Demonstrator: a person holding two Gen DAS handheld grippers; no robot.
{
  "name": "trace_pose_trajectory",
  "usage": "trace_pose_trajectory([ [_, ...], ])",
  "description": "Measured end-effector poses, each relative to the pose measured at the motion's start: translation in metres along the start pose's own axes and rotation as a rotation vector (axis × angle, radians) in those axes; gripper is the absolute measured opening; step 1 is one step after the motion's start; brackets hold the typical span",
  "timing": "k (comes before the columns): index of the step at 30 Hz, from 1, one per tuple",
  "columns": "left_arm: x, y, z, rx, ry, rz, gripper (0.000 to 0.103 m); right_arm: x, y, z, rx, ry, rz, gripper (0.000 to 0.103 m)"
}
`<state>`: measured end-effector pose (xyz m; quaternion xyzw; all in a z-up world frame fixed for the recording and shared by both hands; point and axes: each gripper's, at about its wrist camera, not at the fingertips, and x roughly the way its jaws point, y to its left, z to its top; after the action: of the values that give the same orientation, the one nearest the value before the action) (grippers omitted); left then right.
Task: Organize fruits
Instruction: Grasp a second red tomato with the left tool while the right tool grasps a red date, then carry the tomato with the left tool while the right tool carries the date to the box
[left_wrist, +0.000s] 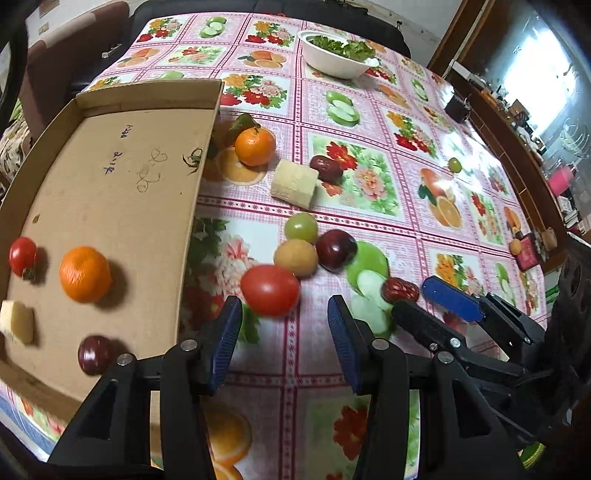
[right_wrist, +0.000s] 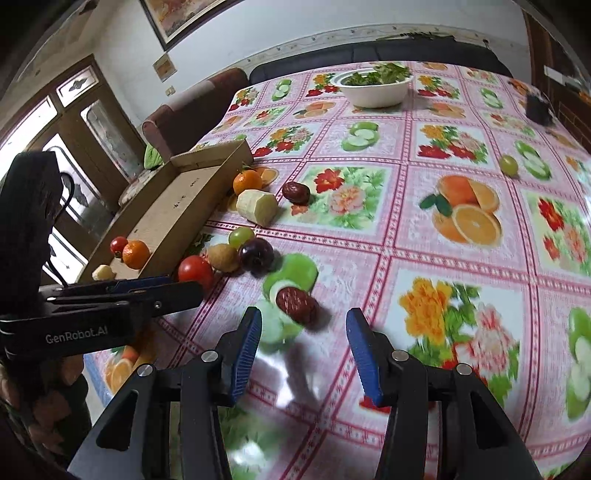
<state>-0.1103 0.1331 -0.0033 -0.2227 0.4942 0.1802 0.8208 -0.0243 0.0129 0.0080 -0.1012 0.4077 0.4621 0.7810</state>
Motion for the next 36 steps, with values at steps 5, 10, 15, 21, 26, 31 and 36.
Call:
trace_pose_trajectory([
  [5,0.007,-0.002,0.004,0.03,-0.013,0.018,0.046,0.016,0.006,0.006,-0.048,0.026,-0.012,0.047],
  [10,0.007,-0.008,-0.001,0.074,-0.045,0.07,0.033,0.017,0.011,0.004,-0.1,0.025,-0.044,0.028],
  [15,-0.004,-0.008,-0.008,0.07,-0.065,0.048,0.033,0.002,0.006,0.002,-0.068,-0.003,-0.038,0.028],
  [21,-0.027,-0.007,-0.014,0.049,-0.113,0.044,0.033,-0.027,0.003,0.004,-0.029,-0.052,-0.007,0.028],
  [26,-0.045,-0.003,-0.016,0.021,-0.157,0.086,0.033,-0.044,0.009,0.009,-0.026,-0.086,0.013,0.028],
  [31,-0.059,0.002,-0.019,0.011,-0.206,0.145,0.033,-0.045,0.018,0.009,-0.035,-0.084,0.02,0.028],
  [36,-0.067,0.009,-0.021,0.002,-0.237,0.178,0.033,-0.042,0.027,0.01,-0.047,-0.075,0.026,0.028],
])
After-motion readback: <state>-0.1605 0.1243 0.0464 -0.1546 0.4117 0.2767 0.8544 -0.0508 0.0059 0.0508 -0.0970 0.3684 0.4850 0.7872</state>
